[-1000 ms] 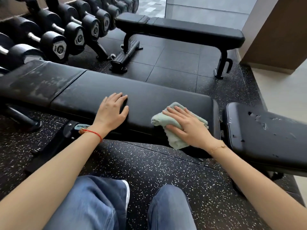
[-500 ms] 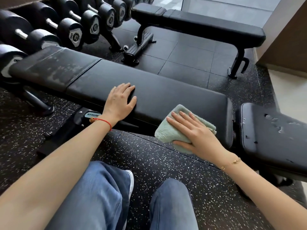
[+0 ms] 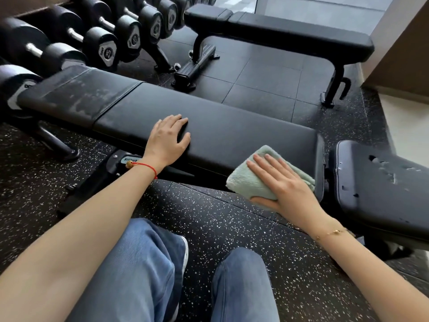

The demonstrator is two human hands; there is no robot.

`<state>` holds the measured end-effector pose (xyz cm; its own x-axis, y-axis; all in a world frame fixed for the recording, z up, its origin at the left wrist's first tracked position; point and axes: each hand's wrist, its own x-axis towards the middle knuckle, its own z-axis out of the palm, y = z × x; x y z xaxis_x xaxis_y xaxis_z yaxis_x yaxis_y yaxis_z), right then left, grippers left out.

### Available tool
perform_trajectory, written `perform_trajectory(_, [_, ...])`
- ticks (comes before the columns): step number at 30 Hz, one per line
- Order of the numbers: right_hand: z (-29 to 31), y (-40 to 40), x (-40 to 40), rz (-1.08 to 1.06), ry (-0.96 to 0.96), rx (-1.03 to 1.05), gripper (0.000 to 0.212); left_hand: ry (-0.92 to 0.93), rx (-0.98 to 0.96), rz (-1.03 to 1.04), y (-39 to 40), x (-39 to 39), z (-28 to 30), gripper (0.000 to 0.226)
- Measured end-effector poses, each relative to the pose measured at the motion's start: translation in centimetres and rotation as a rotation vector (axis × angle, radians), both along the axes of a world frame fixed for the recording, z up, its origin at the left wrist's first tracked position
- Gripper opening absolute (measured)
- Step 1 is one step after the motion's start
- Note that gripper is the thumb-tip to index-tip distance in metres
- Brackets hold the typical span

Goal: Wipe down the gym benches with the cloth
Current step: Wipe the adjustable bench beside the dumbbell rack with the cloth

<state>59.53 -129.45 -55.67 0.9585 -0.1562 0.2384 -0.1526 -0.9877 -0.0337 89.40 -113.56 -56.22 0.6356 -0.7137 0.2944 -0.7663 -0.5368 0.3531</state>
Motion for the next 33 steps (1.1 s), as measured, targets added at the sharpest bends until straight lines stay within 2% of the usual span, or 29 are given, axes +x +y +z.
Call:
perform_trajectory(7, [1.0,4.1,10.9,0.026,0.125,0.01,0.085,0.026,0.033,0.029,-0.6,-0.6,0.2,0.05])
perform_trajectory(9, [0.8,3.9,9.2,0.024,0.098,0.011,0.081,0.041,0.034,0.045,-1.1,-1.1,0.4,0.049])
perform_trajectory(13, [0.1,1.9,0.7,-0.026,-0.034,0.026,0.078,-0.011,0.04,-0.024,-2.2,-2.6,0.7,0.049])
perform_trajectory(16, [0.3,-1.5,-4.0,-0.158,-0.07,0.169,0.074,-0.033,0.049,-0.124,-3.6,-4.3,0.9,0.05])
perform_trajectory(18, [1.1,-3.7,-3.2,-0.245,-0.082,0.328,0.069,-0.038,0.044,-0.184,-4.7,-5.6,1.1,0.051])
perform_trajectory(21, [1.9,-5.7,2.6,-0.347,-0.052,0.307,0.058,-0.01,0.031,-0.227,-6.5,-7.5,1.2,0.052])
perform_trajectory(23, [1.9,-5.5,5.2,-0.342,-0.015,0.286,0.055,0.007,0.048,-0.23,-7.2,-8.4,0.9,0.053])
perform_trajectory(25, [1.8,-4.7,4.5,-0.252,-0.033,0.345,0.052,-0.003,0.074,-0.225,-7.5,-8.8,0.5,0.054])
perform_trajectory(29, [2.4,-4.1,-2.1,-0.122,-0.065,0.425,0.051,-0.024,0.093,-0.21,-7.6,-8.8,0.3,0.055])
perform_trajectory(33, [3.4,-5.9,-9.6,-0.316,-0.043,0.318,0.053,-0.016,0.096,-0.236,-8.0,-10.3,0.8,0.054])
